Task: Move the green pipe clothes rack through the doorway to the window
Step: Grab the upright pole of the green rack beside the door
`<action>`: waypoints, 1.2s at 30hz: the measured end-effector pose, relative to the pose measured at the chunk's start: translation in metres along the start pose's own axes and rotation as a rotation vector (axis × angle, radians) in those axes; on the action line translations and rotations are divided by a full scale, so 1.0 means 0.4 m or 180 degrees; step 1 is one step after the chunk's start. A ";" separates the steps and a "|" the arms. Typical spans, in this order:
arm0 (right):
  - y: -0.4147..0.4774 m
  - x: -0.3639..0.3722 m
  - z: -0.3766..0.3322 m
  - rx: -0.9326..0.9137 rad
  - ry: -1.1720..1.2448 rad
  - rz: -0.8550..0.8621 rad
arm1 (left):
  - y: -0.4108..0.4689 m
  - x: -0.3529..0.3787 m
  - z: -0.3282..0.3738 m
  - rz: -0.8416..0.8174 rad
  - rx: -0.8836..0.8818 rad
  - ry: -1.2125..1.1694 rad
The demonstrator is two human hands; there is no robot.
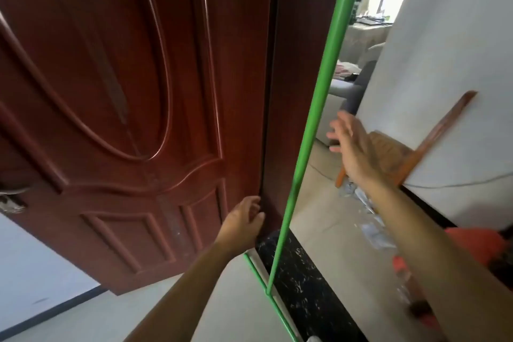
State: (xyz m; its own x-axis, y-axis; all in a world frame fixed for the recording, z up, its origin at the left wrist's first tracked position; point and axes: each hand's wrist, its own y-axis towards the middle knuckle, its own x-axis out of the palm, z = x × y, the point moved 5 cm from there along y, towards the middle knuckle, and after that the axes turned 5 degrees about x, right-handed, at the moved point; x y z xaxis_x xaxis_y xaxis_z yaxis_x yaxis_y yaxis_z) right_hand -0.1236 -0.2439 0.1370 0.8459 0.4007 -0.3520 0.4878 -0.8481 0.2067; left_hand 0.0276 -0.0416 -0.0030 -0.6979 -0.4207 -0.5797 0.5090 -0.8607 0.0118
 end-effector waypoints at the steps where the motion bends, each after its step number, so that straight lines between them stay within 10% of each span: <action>1: 0.035 0.006 -0.032 -0.0141 0.0213 -0.0053 | 0.038 0.022 0.027 0.0038 0.0083 -0.0025; 14: 0.213 0.077 -0.262 -0.0874 0.2143 -0.1302 | 0.249 0.175 0.201 0.0454 -0.0099 -0.0347; 36: -0.111 0.453 -0.524 -0.0567 0.2421 -0.2117 | -0.070 -0.191 -0.028 0.0981 -0.0508 0.0421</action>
State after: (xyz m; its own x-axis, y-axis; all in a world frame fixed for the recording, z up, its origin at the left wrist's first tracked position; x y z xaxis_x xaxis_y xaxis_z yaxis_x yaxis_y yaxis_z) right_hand 0.0532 -0.0610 0.2553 0.2751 0.9372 0.2143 0.8804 -0.3352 0.3355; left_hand 0.0723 0.0178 0.0317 -0.4338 -0.6034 -0.6691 0.7646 -0.6394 0.0810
